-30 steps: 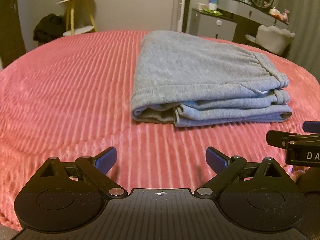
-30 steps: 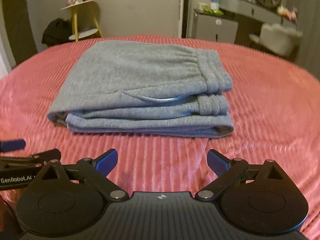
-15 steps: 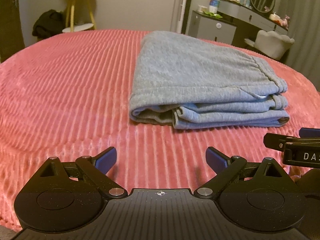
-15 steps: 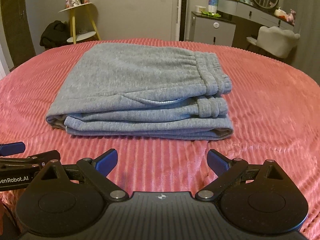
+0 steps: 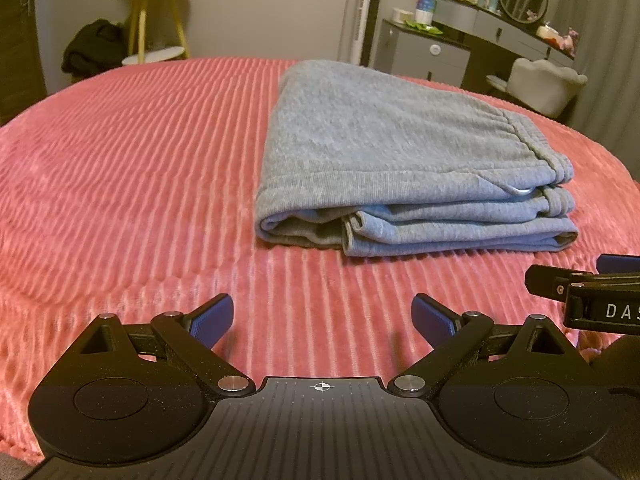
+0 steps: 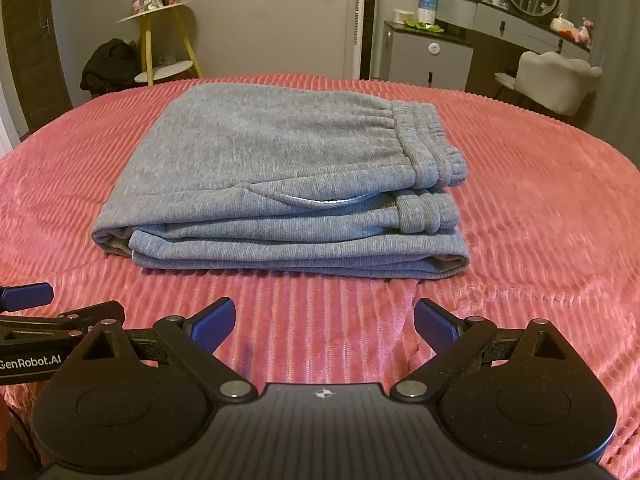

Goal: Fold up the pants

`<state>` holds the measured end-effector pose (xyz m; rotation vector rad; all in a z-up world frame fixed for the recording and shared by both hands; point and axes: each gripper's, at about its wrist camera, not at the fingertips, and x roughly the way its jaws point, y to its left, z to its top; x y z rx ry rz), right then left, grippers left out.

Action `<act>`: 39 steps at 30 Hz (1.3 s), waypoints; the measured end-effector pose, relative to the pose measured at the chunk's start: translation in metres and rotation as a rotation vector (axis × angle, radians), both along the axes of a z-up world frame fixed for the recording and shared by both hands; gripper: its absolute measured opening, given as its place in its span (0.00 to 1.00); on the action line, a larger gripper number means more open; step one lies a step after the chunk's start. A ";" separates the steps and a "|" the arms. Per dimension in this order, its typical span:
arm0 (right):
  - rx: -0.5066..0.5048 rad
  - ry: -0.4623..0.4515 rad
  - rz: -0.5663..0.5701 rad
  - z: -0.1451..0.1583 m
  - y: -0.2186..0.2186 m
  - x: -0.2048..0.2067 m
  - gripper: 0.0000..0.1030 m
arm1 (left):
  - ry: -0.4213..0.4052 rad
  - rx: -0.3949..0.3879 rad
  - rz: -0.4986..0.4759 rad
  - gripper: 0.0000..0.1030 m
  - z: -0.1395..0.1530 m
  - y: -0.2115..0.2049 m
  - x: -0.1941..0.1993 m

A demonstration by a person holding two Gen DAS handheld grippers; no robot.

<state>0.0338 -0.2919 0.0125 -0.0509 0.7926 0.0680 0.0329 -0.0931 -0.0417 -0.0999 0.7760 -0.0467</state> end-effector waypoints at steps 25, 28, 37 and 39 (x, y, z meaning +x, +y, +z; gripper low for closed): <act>0.009 0.020 -0.003 -0.003 -0.001 0.003 0.94 | 0.006 -0.006 -0.003 0.96 -0.001 0.000 0.001; 0.008 0.024 -0.003 -0.004 -0.002 0.003 0.94 | 0.008 -0.008 -0.002 0.96 -0.001 0.000 0.001; 0.007 0.025 -0.001 -0.004 -0.002 0.004 0.94 | 0.007 -0.010 -0.001 0.96 -0.002 0.001 0.001; 0.007 0.025 -0.002 -0.004 -0.001 0.003 0.94 | 0.008 -0.011 0.000 0.96 -0.002 0.001 0.001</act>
